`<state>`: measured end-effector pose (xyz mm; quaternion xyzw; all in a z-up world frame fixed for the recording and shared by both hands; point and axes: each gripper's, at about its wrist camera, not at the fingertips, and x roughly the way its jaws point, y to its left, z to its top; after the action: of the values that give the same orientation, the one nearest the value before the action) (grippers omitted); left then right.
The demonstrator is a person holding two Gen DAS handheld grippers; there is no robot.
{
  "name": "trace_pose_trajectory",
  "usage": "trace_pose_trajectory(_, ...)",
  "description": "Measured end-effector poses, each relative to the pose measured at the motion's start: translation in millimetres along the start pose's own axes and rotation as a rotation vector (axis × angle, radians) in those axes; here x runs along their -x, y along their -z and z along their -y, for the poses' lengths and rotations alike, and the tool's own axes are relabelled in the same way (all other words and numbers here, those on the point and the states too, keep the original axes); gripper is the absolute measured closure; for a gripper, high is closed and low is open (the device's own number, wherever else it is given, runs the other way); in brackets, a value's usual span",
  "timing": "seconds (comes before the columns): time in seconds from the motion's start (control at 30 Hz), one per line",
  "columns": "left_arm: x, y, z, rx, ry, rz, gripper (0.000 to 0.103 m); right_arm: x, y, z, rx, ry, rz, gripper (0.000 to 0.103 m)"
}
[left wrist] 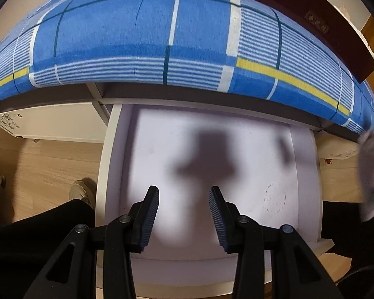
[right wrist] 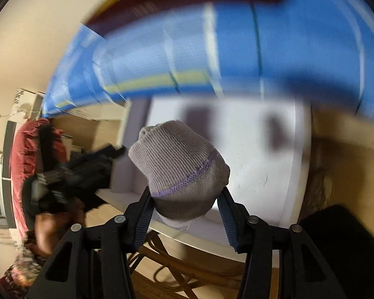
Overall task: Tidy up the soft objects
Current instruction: 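Lift the grey knit hat and carry it over the gold box, then lower the grey hat into the box and open the right gripper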
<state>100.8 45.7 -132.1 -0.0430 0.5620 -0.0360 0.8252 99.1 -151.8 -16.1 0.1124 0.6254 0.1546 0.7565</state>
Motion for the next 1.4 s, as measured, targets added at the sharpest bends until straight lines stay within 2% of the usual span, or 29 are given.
trace_pose_trajectory(0.2,7.2,-1.2,0.5,0.002,-0.018,0.019,0.061,60.1,-54.3,-32.3,0.065,-0.017,0.096,0.051)
trace_pose_trajectory(0.43,18.8,-3.6,0.6,-0.006,-0.047,0.052,0.061,76.6,-128.9,-59.1,0.102,0.035,0.194,0.051)
trace_pose_trajectory(0.63,27.1,-5.6,1.2,-0.013,-0.057,0.077,0.061,60.1,-188.9,-66.1,0.115,0.118,0.211,0.051)
trace_pose_trajectory(0.9,32.1,-4.9,-7.4,0.027,-0.029,0.078,0.061,14.1,-250.4,-67.5,0.121,0.213,0.183,0.051)
trace_pose_trajectory(1.13,35.8,-5.8,-12.3,0.056,-0.006,0.074,0.061,-22.2,-273.8,-79.3,0.219,0.310,0.139,0.049)
trace_pose_trajectory(1.17,36.8,-5.6,-11.9,0.054,-0.004,0.075,0.061,-20.6,-272.7,-81.3,0.229,0.307,0.144,0.045)
trace_pose_trajectory(1.27,40.9,-5.4,-11.0,0.058,0.006,0.079,0.061,0.9,-261.8,-81.6,0.245,0.280,0.218,0.022)
trace_pose_trajectory(1.3,42.2,-5.8,-11.1,0.061,0.010,0.081,0.061,7.9,-258.0,-81.0,0.249,0.273,0.245,0.020)
trace_pose_trajectory(1.37,44.5,-6.7,-12.0,0.068,0.018,0.082,0.061,20.7,-250.1,-78.8,0.261,0.247,0.286,0.022)
trace_pose_trajectory(1.4,45.3,-6.7,-12.3,0.070,0.021,0.082,0.061,22.5,-248.2,-77.5,0.259,0.241,0.287,0.034)
